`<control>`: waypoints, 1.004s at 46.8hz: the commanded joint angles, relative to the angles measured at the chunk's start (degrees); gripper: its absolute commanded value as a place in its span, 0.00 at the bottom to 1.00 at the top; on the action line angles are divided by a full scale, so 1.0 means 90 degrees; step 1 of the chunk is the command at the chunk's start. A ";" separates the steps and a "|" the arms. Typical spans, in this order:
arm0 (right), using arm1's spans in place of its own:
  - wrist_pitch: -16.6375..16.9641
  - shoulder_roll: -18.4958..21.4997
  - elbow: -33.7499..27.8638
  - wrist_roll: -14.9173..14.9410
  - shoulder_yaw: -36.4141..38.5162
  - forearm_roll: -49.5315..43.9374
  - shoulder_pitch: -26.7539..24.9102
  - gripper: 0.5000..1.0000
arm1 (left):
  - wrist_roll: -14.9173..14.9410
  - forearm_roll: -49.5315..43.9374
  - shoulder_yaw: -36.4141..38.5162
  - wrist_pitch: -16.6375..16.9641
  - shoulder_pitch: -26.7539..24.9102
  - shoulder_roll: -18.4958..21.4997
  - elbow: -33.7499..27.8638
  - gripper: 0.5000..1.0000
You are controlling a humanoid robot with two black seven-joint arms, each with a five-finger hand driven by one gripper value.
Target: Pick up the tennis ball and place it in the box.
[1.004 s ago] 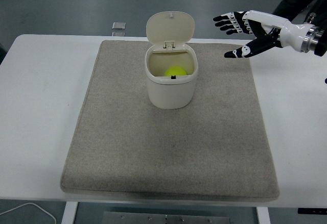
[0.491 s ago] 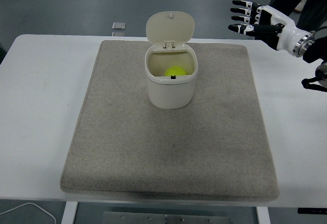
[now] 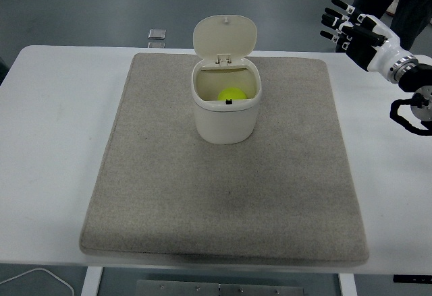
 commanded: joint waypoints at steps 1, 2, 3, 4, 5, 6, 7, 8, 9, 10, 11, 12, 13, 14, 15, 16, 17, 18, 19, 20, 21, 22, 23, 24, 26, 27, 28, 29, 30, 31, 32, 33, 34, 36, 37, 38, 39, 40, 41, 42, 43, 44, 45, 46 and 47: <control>-0.0083 -0.0005 -0.0005 0.0012 0.0001 -0.0074 -0.0037 0.84 | 0.0000 0.0009 0.0000 0.0000 0.0000 0.0000 0.0000 0.98; -0.0084 -0.0005 -0.0005 0.0012 0.0011 -0.0074 -0.0047 0.84 | 0.0000 0.0009 0.0000 0.0000 0.0000 0.0000 0.0000 0.98; -0.0084 -0.0005 -0.0005 0.0022 0.0011 -0.0084 -0.0047 0.84 | 0.0000 0.0009 0.0000 0.0000 0.0000 0.0000 0.0000 0.98; -0.0084 -0.0005 -0.0005 0.0022 0.0011 -0.0094 -0.0047 0.84 | 0.0000 0.0009 0.0000 0.0000 0.0000 0.0000 0.0000 0.98; -0.0084 -0.0005 -0.0005 0.0022 0.0011 -0.0094 -0.0056 0.84 | 0.0000 -0.0001 0.0000 0.0000 0.0000 0.0000 0.0000 0.98; -0.0074 -0.0005 -0.0005 0.0032 0.0011 -0.0094 -0.0066 0.84 | 0.0000 0.0009 0.0000 0.0000 0.0000 0.0000 0.0000 0.98; -0.0074 -0.0005 -0.0005 0.0032 0.0011 -0.0103 -0.0057 0.84 | 0.0000 0.0009 0.0000 0.0000 0.0000 0.0000 0.0000 0.98; -0.0074 -0.0005 -0.0005 0.0051 0.0011 -0.0103 -0.0056 0.84 | 0.0000 -0.0001 0.0000 0.0000 0.0000 0.0000 0.0000 0.98; -0.0074 -0.0005 -0.0005 0.0061 0.0011 -0.0113 -0.0066 0.84 | 0.0000 -0.0001 0.0000 0.0000 0.0000 0.0000 0.0000 0.98; -0.0074 -0.0005 -0.0005 0.0061 0.0011 -0.0123 -0.0066 0.84 | 0.0000 0.0009 0.0000 0.0000 0.0000 0.0000 0.0000 0.98; -0.0074 0.0005 -0.0005 0.0071 0.0011 -0.0133 -0.0066 0.84 | 0.0000 0.0009 0.0000 0.0000 0.0000 0.0000 0.0000 0.98; -0.0074 0.0015 -0.0005 0.0071 0.0011 -0.0133 -0.0066 0.84 | 0.0000 0.0009 0.0000 0.0000 0.0000 0.0000 0.0000 0.98; -0.0074 0.0015 -0.0005 0.0071 0.0011 -0.0133 -0.0066 0.84 | 0.0000 0.0009 0.0000 0.0000 0.0000 0.0000 0.0000 0.98; -0.0083 0.0015 -0.0005 0.0081 0.0011 -0.0133 -0.0066 0.84 | 0.0000 0.0009 0.0000 0.0000 0.0000 0.0000 0.0000 0.98; -0.0084 0.0024 -0.0005 0.0081 0.0021 -0.0133 -0.0066 0.84 | 0.0000 0.0009 0.0000 0.0000 0.0000 0.0000 0.0000 0.98; -0.0093 0.0034 -0.0014 0.0081 0.0021 -0.0133 -0.0066 0.84 | 0.0000 0.0009 0.0000 0.0000 0.0000 0.0000 0.0000 0.98; -0.0103 0.0034 -0.0014 0.0081 0.0040 -0.0133 -0.0086 0.84 | 0.0000 -0.0001 0.0000 0.0000 0.0000 0.0000 0.0000 0.98; -0.0113 0.0044 -0.0014 0.0081 0.0050 -0.0133 -0.0086 0.84 | 0.0000 0.0009 0.0000 0.0000 0.0000 0.0000 0.0000 0.98; -0.0132 0.0054 -0.0014 0.0081 0.0050 -0.0133 -0.0105 0.84 | 0.0000 0.0009 0.0000 0.0000 0.0000 0.0000 0.0000 0.98; -0.0152 0.0063 -0.0014 0.0081 0.0060 -0.0133 -0.0115 0.84 | 0.0000 0.0009 0.0000 0.0000 0.0000 0.0000 0.0000 0.98; -0.0171 0.0064 -0.0014 0.0090 0.0050 -0.0133 -0.0125 0.84 | 0.0000 0.0009 0.0000 0.0000 0.0000 0.0000 0.0000 0.98; -0.0181 0.0064 -0.0014 0.0081 0.0050 -0.0133 -0.0125 0.84 | 0.0000 -0.0001 0.0000 0.0000 0.0000 0.0000 0.0000 0.98; -0.0201 0.0073 -0.0014 0.0090 0.0050 -0.0133 -0.0134 0.84 | 0.0000 0.0009 0.0000 0.0000 0.0000 0.0000 0.0000 0.98; -0.0220 0.0083 -0.0014 0.0091 0.0060 -0.0133 -0.0135 0.84 | 0.0000 0.0009 0.0000 0.0000 0.0000 0.0000 0.0000 0.98; -0.0230 0.0102 -0.0014 0.0091 0.0060 -0.0133 -0.0154 0.84 | 0.0000 0.0009 0.0000 0.0000 0.0000 0.0000 0.0000 0.98; -0.0230 0.0103 -0.0014 0.0091 0.0060 -0.0133 -0.0164 0.84 | 0.0000 -0.0001 0.0000 0.0000 0.0000 0.0000 0.0000 0.98; -0.0230 0.0103 -0.0014 0.0091 0.0060 -0.0133 -0.0164 0.85 | 0.0000 -0.0001 0.0000 0.0000 0.0000 0.0000 0.0000 0.98; -0.0230 0.0103 -0.0014 0.0091 0.0060 -0.0133 -0.0154 0.84 | 0.0000 0.0009 0.0000 0.0000 0.0000 0.0000 0.0000 0.98; -0.0220 0.0112 -0.0014 0.0091 0.0060 -0.0133 -0.0164 0.84 | 0.0000 -0.0001 0.0000 0.0000 0.0000 0.0000 0.0000 0.98; -0.0211 0.0103 -0.0014 0.0091 0.0060 -0.0133 -0.0164 0.84 | 0.0000 0.0009 0.0000 0.0000 0.0000 0.0000 0.0000 0.98; -0.0211 0.0103 -0.0014 0.0091 0.0060 -0.0133 -0.0164 0.84 | 0.0000 0.0009 0.0000 0.0000 0.0000 0.0000 0.0000 0.98; -0.0211 0.0103 -0.0014 0.0091 0.0050 -0.0133 -0.0164 0.84 | 0.0000 0.0009 0.0000 0.0000 0.0000 0.0000 0.0000 0.98; -0.0220 0.0103 -0.0014 0.0091 0.0050 -0.0133 -0.0164 0.84 | 0.0000 0.0009 0.0000 0.0000 0.0000 0.0000 0.0000 0.98; -0.0230 0.0103 -0.0014 0.0091 0.0050 -0.0143 -0.0164 0.84 | 0.0000 0.0009 0.0000 0.0000 0.0000 0.0000 0.0000 0.98; -0.0230 0.0103 -0.0014 0.0100 0.0050 -0.0143 -0.0164 0.84 | 0.0000 0.0009 0.0000 0.0000 0.0000 0.0000 0.0000 0.98; -0.0230 0.0103 -0.0014 0.0100 0.0050 -0.0133 -0.0164 0.84 | 0.0000 0.0009 0.0000 0.0000 0.0000 0.0000 0.0000 0.98; -0.0230 0.0112 -0.0014 0.0110 0.0060 -0.0133 -0.0164 0.84 | 0.0000 0.0009 0.0000 0.0000 0.0000 0.0000 0.0000 0.98; -0.0230 0.0112 -0.0014 0.0139 0.0050 -0.0142 -0.0164 0.84 | 0.0000 0.0009 0.0000 0.0000 0.0000 0.0000 0.0000 0.98; -0.0230 0.0112 -0.0014 0.0178 0.0050 -0.0133 -0.0164 0.84 | 0.0000 0.0009 0.0000 0.0000 0.0000 0.0000 0.0000 0.98; -0.0230 0.0112 -0.0005 0.0227 0.0050 -0.0142 -0.0164 0.84 | 0.0000 0.0009 0.0000 0.0000 0.0000 0.0000 0.0000 0.98; -0.0230 0.0103 -0.0005 0.0266 0.0050 -0.0133 -0.0164 0.84 | 0.0000 0.0009 0.0000 0.0000 0.0000 0.0000 0.0000 0.98; -0.0230 0.0103 -0.0014 0.0295 0.0050 -0.0142 -0.0164 0.84 | 0.0000 0.0009 0.0000 0.0000 0.0000 0.0000 0.0000 0.98; -0.0220 0.0112 -0.0014 0.0305 0.0050 -0.0133 -0.0164 0.84 | 0.0000 -0.0001 0.0000 0.0000 0.0000 0.0000 0.0000 0.98; -0.0230 0.0112 -0.0014 0.0305 0.0050 -0.0142 -0.0164 0.84 | 0.0000 -0.0001 0.0000 0.0000 0.0000 0.0000 0.0000 0.98; -0.0220 0.0112 -0.0014 0.0305 0.0050 -0.0143 -0.0164 0.84 | 0.0000 0.0009 0.0000 0.0000 0.0000 0.0000 0.0000 0.98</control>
